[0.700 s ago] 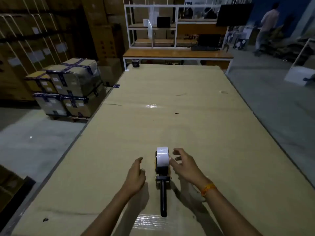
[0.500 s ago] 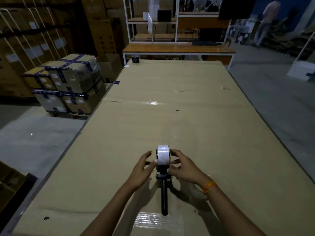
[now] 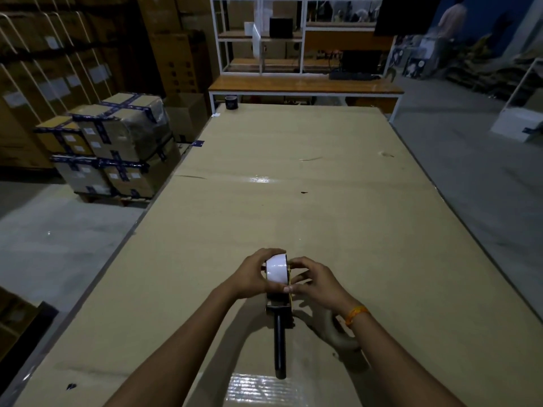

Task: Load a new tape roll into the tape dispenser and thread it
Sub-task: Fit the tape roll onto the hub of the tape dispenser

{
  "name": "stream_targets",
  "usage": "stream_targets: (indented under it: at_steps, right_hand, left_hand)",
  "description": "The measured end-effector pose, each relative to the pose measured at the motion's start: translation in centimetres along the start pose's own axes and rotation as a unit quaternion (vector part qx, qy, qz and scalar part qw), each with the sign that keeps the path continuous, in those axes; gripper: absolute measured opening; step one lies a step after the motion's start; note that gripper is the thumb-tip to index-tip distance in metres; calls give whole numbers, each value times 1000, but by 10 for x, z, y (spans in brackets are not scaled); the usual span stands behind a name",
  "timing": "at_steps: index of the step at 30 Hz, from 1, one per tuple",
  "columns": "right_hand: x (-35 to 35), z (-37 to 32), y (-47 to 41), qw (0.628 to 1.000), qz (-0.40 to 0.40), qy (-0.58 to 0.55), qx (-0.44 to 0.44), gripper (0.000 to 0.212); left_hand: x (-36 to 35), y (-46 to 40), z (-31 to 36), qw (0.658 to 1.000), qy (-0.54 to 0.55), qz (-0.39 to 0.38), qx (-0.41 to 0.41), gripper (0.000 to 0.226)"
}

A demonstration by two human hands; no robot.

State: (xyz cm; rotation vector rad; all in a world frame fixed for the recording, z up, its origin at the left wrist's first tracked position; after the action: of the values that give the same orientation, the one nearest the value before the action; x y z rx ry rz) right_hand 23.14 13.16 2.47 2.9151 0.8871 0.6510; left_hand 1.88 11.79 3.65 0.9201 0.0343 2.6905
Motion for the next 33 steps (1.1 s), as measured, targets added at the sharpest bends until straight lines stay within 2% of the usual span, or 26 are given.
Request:
stream_targets:
  at_steps: [4, 6, 12, 20, 26, 29, 33]
  right_hand:
    - [8, 4, -7, 999, 12, -28, 9, 30]
    - [7, 7, -9, 999, 25, -43, 2, 22]
    - [-1, 13, -13, 999, 9, -51, 17, 53]
    - [-4, -2, -13, 998, -5, 28, 55, 44]
    - [-6, -7, -13, 996, -10, 47, 78, 56]
    - [-7, -6, -14, 995, -15, 58, 79, 52]
    - [-4, -5, -15, 995, 6, 68, 69, 40]
  left_hand:
    - [-1, -3, 0, 1000, -14, 1, -16, 96]
    - [-1, -3, 1, 1000, -24, 3, -20, 97]
    - [1, -2, 6, 999, -29, 3, -32, 96]
    - [7, -1, 6, 998, -40, 0, -51, 91]
    - [14, 0, 7, 998, -29, -17, -47, 78]
    - [16, 1, 4, 999, -16, -20, -19, 71]
    - [17, -3, 7, 999, -29, -31, -2, 75]
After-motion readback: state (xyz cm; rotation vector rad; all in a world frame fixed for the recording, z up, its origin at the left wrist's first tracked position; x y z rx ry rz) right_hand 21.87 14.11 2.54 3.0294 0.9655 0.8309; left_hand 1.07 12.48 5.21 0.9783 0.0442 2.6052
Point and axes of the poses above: each hand's wrist, its own y-axis away from the middle knuckle, its own x-axis out of the back of the hand, z = x × y, the point moved 3 cm from there along -y, towards the middle knuckle, and after that the axes turned 6 degrees about -z, right-handed, at the moved point
